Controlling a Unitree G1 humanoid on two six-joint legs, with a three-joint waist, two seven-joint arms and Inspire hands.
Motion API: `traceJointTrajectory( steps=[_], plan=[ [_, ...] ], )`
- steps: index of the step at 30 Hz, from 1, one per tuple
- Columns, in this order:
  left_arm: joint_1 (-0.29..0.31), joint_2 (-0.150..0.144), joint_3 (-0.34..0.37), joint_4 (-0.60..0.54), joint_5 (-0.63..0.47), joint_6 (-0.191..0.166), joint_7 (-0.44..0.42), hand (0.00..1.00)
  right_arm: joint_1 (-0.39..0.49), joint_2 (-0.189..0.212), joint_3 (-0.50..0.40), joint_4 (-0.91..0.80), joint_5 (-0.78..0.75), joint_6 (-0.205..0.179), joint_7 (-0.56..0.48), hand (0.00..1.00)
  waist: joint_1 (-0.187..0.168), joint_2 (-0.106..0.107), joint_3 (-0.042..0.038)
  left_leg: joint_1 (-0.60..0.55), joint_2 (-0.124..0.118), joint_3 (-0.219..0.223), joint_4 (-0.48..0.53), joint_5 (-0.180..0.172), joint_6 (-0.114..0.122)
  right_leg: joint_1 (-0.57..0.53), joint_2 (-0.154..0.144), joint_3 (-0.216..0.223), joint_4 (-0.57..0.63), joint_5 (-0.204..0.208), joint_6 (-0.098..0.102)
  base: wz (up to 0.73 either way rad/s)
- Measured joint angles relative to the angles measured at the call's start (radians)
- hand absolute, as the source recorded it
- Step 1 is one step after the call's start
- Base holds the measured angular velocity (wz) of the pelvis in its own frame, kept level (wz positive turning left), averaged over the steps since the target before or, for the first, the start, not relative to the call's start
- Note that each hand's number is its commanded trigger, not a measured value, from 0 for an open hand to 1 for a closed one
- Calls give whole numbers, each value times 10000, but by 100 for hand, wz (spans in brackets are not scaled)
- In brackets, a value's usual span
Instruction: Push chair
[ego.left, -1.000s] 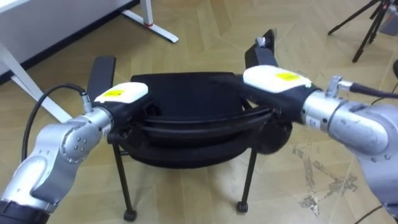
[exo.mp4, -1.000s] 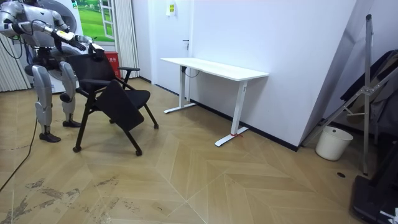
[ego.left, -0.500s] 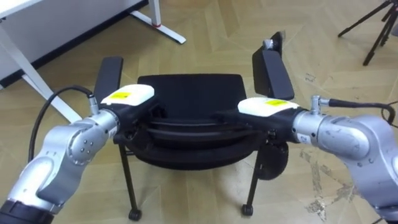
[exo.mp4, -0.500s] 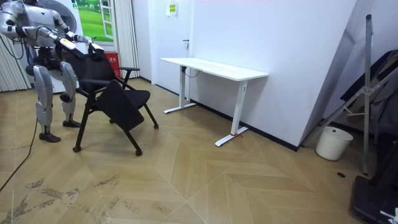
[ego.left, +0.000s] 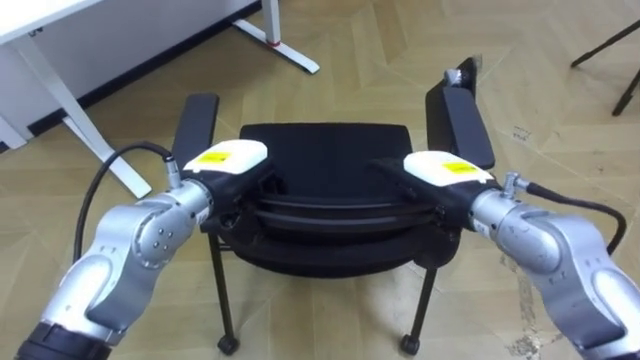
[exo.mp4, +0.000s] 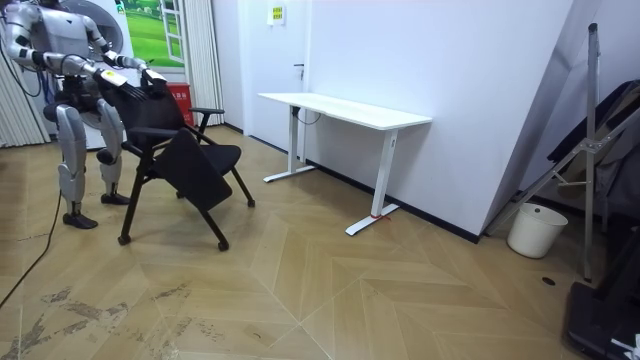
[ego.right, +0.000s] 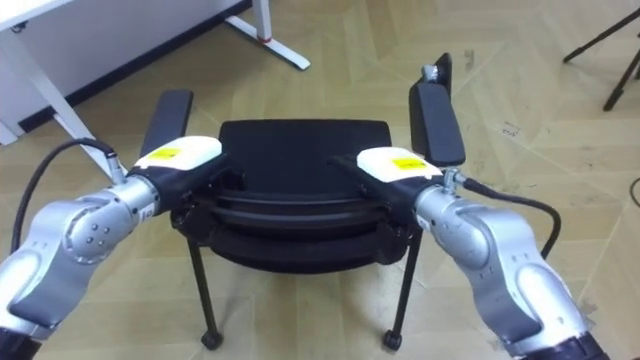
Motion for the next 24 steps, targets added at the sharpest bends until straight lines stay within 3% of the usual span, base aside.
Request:
traceJointTrajectory(
  steps=[9, 10, 12, 18, 24],
  plan=[
    [2, -210, -98, -24, 99, 239, -25, 100, 87, 396, -1, 745, -859, -24, -1509, 0, -43, 62, -59, -92, -30, -11, 51, -1, -1, 65, -18, -133, -153, 1, 0, 1],
    [2, -242, -115, -31, 100, 247, -56, 100, 91, 396, 1, 853, -937, -24, -1697, 21, -27, 73, -61, -114, -33, -11, 100, -1, -1, 64, -24, -153, -154, 1, 0, 3],
    [-3, -265, -216, -32, 100, 320, -81, 100, 94, 402, 6, 1063, -1122, -25, -1974, 100, -26, 99, -80, -126, -33, -12, 174, -1, -1, 91, -27, -162, -151, 1, 0, 0],
    [-16, -457, -337, -31, 103, 501, -152, 100, 53, 443, 43, 1470, -1845, -18, -2527, 100, -51, 205, -89, -137, -34, -95, 184, -1, -1, 132, -30, -267, -174, 1, 0, 2],
    [-55, -460, -335, -30, 301, 558, -243, 100, -33, 308, 360, 1494, -2294, -31, -2486, 100, -69, 212, -85, -176, -55, -98, 202, -4, -6, 173, -33, -258, -308, 6, -8, 0]
  ],
)
